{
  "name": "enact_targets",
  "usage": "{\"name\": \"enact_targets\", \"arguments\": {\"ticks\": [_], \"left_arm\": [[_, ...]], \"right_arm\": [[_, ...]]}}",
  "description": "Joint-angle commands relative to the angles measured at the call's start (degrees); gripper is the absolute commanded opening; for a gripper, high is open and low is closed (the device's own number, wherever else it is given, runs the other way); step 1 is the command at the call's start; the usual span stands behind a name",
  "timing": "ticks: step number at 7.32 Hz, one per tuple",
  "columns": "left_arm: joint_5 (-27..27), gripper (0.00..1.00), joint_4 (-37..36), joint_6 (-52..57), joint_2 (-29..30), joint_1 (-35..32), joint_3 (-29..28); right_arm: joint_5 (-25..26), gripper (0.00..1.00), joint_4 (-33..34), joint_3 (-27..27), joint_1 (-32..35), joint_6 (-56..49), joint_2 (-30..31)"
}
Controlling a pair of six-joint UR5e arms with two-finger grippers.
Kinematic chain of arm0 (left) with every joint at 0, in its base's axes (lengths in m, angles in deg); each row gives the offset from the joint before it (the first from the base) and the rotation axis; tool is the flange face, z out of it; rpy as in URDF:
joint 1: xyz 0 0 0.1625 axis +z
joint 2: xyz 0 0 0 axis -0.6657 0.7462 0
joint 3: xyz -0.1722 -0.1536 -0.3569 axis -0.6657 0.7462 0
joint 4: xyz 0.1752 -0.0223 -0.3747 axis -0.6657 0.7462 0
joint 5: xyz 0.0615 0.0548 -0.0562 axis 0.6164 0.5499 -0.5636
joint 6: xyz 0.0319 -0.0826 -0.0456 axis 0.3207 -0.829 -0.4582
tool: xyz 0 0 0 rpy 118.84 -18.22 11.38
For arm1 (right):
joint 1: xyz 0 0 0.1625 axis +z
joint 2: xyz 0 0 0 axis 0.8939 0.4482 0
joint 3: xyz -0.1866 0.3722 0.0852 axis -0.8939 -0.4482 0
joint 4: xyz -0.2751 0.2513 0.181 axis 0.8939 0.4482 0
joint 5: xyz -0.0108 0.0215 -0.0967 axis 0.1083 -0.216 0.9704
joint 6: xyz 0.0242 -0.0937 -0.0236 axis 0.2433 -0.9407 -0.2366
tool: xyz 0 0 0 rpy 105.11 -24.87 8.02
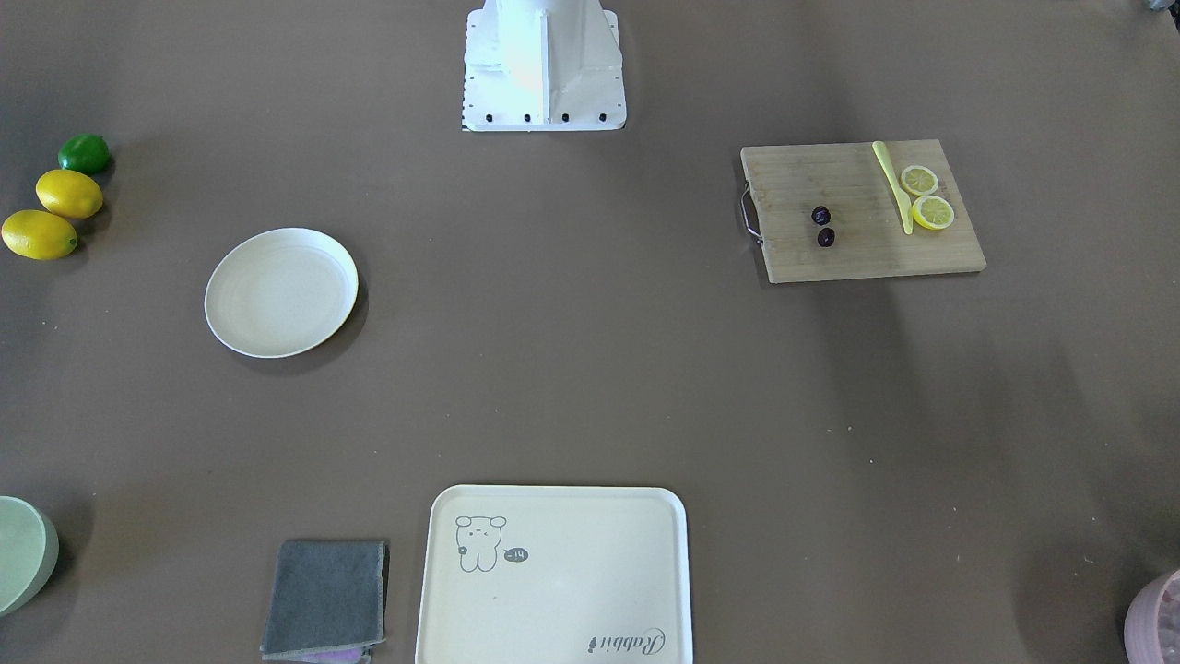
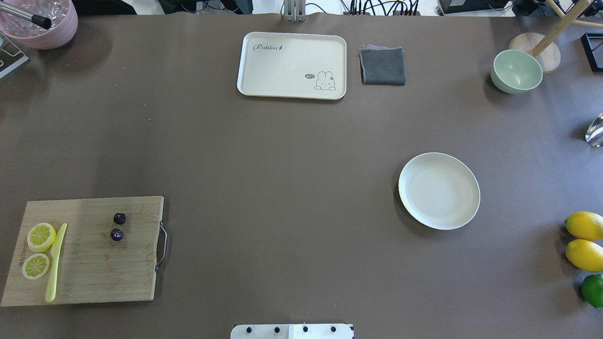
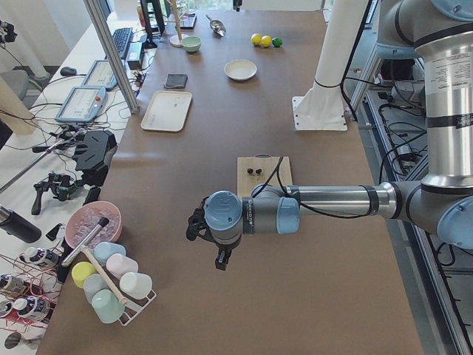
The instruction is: Place red cherry on plate
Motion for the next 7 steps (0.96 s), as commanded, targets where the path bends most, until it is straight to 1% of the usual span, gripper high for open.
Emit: {"name": "enact_targets", "arguments": {"ticks": [1,2,4,7], "left_arm": [[0.03,0.98,0.09,0.33,-0.52,-0.01,0.89],[-0.49,0.98,-0.26,0.16,-0.53,-0.01,1.60],[-0.32,0.98,-0.18,0.25,-0.61,-0.01,1.25],[-0.14,0.98,0.00,0.33,-0.18,-0.01,2.22]], "right_arm": [[-0.19,1.00,-0.09,0.50,0.50,0.00,1.52],[-0.10,1.00,-0.09,1.37,0.50,-0.09,2.40],[0.16,1.00,0.00,0.86,0.50,0.43,1.89],[-0.10,1.00,-0.09,1.21,0.50,0.61,1.89]]}}
